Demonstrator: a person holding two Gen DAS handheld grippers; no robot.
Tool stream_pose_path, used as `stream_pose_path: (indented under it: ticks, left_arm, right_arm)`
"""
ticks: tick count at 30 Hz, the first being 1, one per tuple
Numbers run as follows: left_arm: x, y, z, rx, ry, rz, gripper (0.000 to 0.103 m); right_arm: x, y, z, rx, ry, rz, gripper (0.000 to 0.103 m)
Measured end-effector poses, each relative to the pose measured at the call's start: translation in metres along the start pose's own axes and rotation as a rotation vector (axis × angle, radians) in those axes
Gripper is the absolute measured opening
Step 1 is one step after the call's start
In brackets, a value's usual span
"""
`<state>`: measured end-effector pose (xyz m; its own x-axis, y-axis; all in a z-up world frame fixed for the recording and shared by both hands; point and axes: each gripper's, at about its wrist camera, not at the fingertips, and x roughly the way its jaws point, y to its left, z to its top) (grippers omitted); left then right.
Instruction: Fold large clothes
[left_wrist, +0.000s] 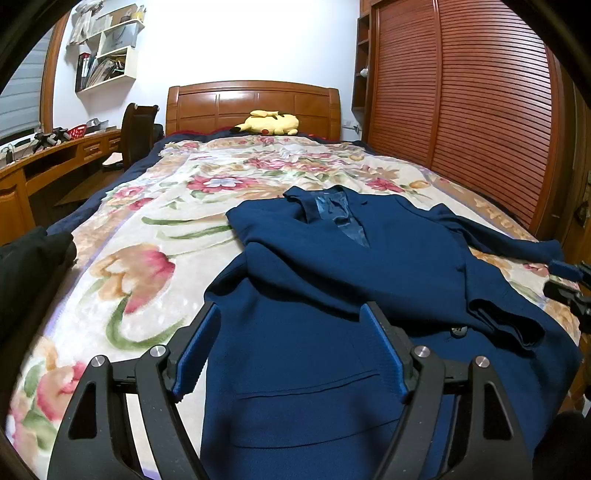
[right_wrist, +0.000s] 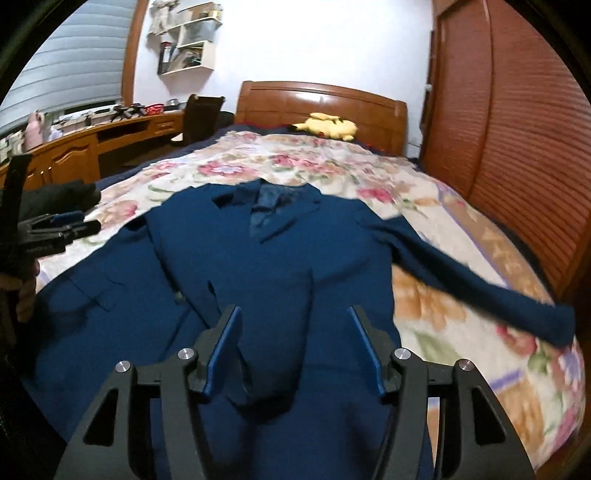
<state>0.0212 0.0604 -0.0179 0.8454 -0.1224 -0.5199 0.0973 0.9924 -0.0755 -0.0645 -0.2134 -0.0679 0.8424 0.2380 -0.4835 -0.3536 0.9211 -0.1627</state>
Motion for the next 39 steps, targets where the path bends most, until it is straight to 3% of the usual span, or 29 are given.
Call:
stream_pose_path:
  ticks: [14, 17, 19, 21, 22, 25, 30, 34, 39]
  left_arm:
    - [-0.002, -0.004, -0.004, 0.015, 0.006, -0.017, 0.078]
    - [-0.003, -0.010, -0.006, 0.030, 0.007, -0.028, 0.078]
    - [-0.003, -0.012, -0.005, 0.042, 0.009, -0.033, 0.078]
    - [-0.003, -0.015, -0.005, 0.052, 0.009, -0.036, 0.078]
    - [-0.003, -0.017, -0.005, 0.055, 0.009, -0.040, 0.078]
    - [-0.004, -0.023, -0.005, 0.068, 0.009, -0.049, 0.078]
    - [-0.005, -0.034, -0.004, 0.089, 0.010, -0.064, 0.078]
    - [-0.005, -0.039, -0.003, 0.094, 0.009, -0.073, 0.078]
    - [-0.004, -0.050, -0.001, 0.103, 0.007, -0.092, 0.078]
  right_arm:
    - [0.068, 0.024, 0.031, -0.083, 0.170, 0.084, 0.059]
    - [0.081, 0.020, 0.033, -0.101, 0.207, 0.103, 0.047]
    - [0.082, 0.024, 0.031, -0.124, 0.223, 0.119, 0.034]
    - [0.081, 0.023, 0.032, -0.149, 0.220, 0.110, 0.012]
    - [0.077, 0.021, 0.032, -0.159, 0.206, 0.100, 0.010]
    - [0.060, 0.005, 0.036, -0.125, 0.129, 0.065, 0.008]
    - [0.031, -0.035, 0.043, -0.041, 0.041, -0.070, 0.008]
    - [0.014, -0.063, 0.037, -0.023, 0.042, -0.135, 0.008]
    - [0.005, -0.097, 0.020, 0.036, 0.095, -0.124, 0.008]
